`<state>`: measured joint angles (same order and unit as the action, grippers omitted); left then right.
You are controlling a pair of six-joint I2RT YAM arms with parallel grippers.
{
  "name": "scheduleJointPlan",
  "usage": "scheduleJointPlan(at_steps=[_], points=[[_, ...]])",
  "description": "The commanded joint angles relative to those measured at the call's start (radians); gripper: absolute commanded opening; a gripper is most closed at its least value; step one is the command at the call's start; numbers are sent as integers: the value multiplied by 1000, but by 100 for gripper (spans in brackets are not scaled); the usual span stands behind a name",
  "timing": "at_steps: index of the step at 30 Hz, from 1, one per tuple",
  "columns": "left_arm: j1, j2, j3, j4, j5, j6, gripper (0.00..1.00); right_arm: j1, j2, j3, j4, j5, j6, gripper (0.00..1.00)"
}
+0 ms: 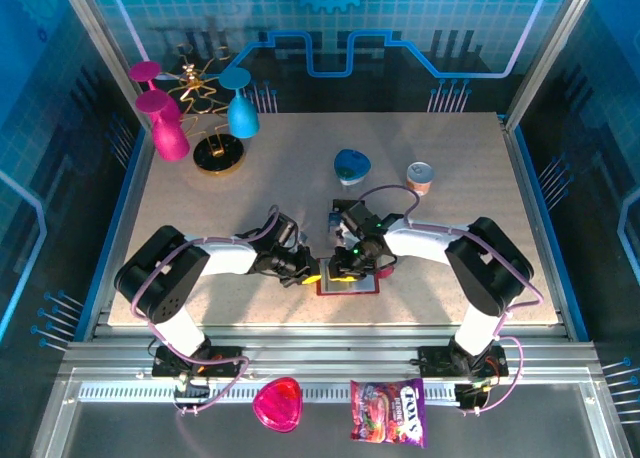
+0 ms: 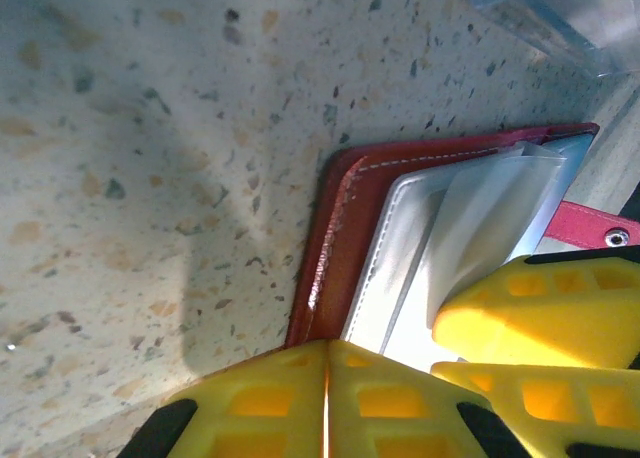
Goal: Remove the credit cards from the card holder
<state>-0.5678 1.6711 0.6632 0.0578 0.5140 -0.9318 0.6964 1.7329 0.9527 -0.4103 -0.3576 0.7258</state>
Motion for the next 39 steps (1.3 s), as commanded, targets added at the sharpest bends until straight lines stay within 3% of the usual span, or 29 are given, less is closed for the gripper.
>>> scheduleJointPlan(at_steps=[1,9,20,28,39], points=[[-2,39,5,-74,-20,33,8,-26,-25,-31,-21,-3,-14,29],[-2,5,34,-112,-32,33,8,-65,-49,-121,104,-88,-7,28],[-30,-74,57,-71,-23,-52,25,-123,-76,-256,340,-225,42,27],[-58,-32,85,-52,-16,-70,34,-164,-64,-331,489,-305,84,26],[-78,37,103,1,-2,-86,26,-189,-55,-364,548,-344,96,25]])
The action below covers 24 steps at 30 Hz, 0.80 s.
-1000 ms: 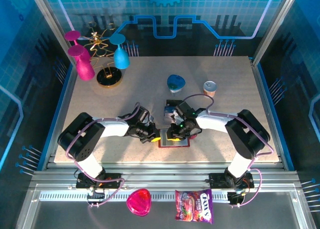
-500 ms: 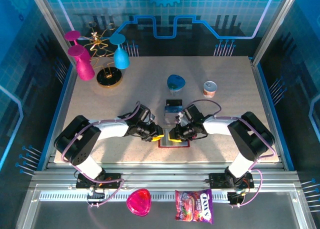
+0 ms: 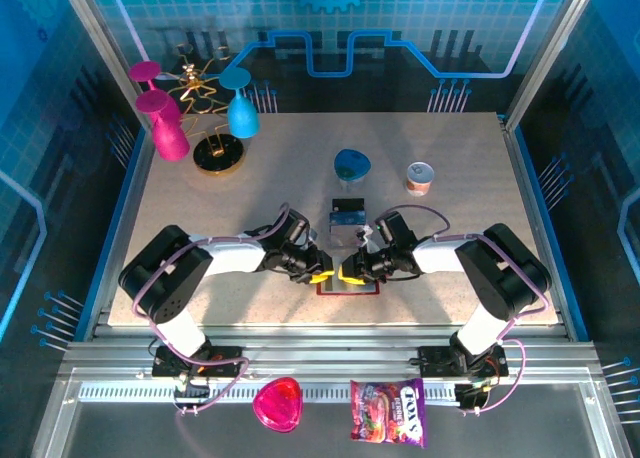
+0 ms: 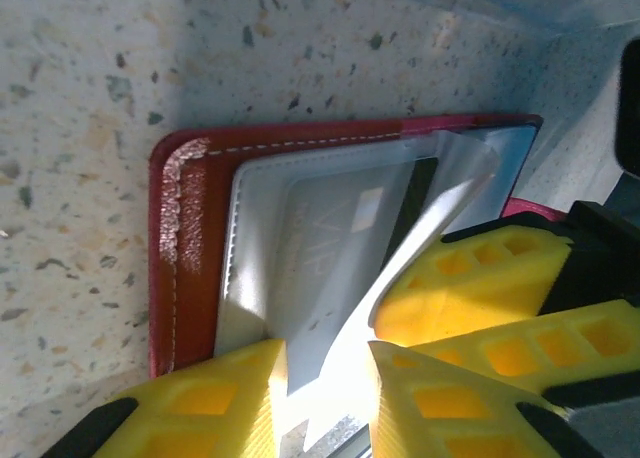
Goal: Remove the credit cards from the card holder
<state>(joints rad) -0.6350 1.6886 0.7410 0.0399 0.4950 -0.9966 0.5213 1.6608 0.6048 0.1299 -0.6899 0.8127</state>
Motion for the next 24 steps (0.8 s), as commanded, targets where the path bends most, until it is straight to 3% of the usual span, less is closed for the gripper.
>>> scheduleJointPlan(at_steps=[1,16,24], points=[[-11,25,23,25,20,-22,26,-14,17,-15,8,-11,9,25],[-11,42,24,120,60,-60,17,-15,-54,-22,6,-13,32,25],[-11,10,62,79,69,-50,27,-60,-231,12,-192,66,-30,31]])
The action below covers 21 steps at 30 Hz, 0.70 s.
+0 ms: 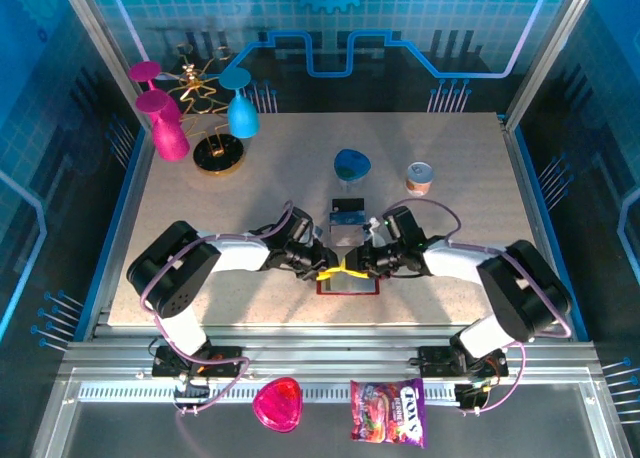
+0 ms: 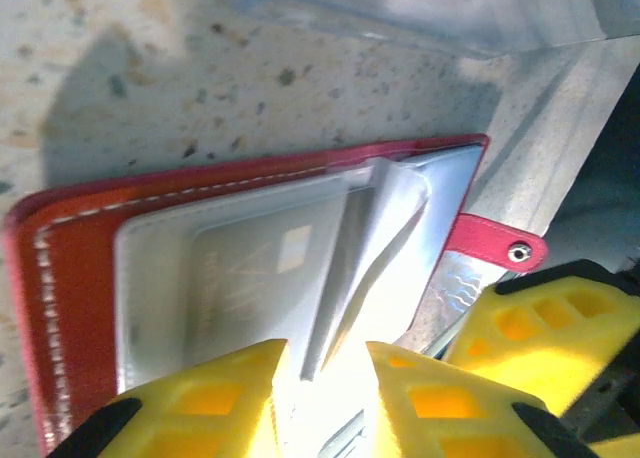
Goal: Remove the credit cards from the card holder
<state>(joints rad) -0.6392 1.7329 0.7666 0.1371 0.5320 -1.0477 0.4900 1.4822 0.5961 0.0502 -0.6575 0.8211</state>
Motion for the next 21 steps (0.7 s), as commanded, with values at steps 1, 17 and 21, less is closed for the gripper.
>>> scheduleJointPlan(at_steps=[1,17,21], points=[[-9,-36,43,-23,35,2,29,-39,-75,25,-143,45,-48,31],[-64,72,218,-80,81,20,46,-202,-322,-2,-361,107,-128,33],[-81,101,238,-80,81,17,49,-217,-361,-21,-368,111,-120,33]])
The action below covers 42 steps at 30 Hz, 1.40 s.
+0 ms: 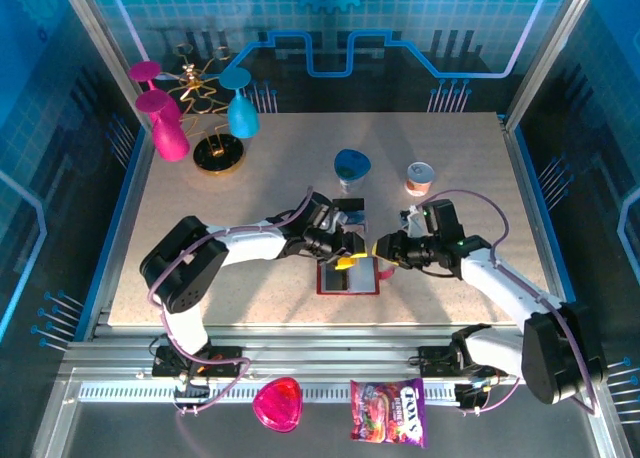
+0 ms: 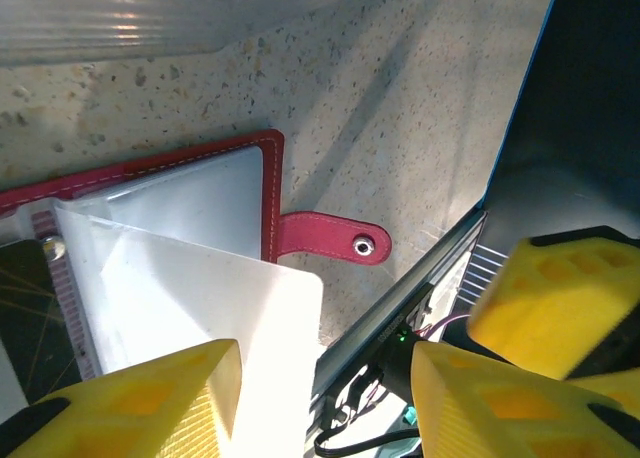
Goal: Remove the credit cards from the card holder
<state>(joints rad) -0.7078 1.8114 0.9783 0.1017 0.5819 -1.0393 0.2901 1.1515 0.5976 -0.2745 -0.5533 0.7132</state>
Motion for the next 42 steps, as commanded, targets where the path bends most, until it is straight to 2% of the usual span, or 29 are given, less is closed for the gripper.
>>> scheduleJointPlan(at_steps=[1,12,23,31,42], points=[[-14,32,33,-44,33,9,50,-22,-38,-27,-46,10,-11,33],[-35,86,72,-26,47,2,51,-29,-104,-58,-56,9,16,34],[-22,51,31,-27,31,14,49,-5,-45,-70,16,-25,55,33],[16,-4,-46,-2,23,16,47,55,39,-38,60,-12,82,31],[92,-114,-184,4,1,35,41,195,227,55,124,3,112,29]])
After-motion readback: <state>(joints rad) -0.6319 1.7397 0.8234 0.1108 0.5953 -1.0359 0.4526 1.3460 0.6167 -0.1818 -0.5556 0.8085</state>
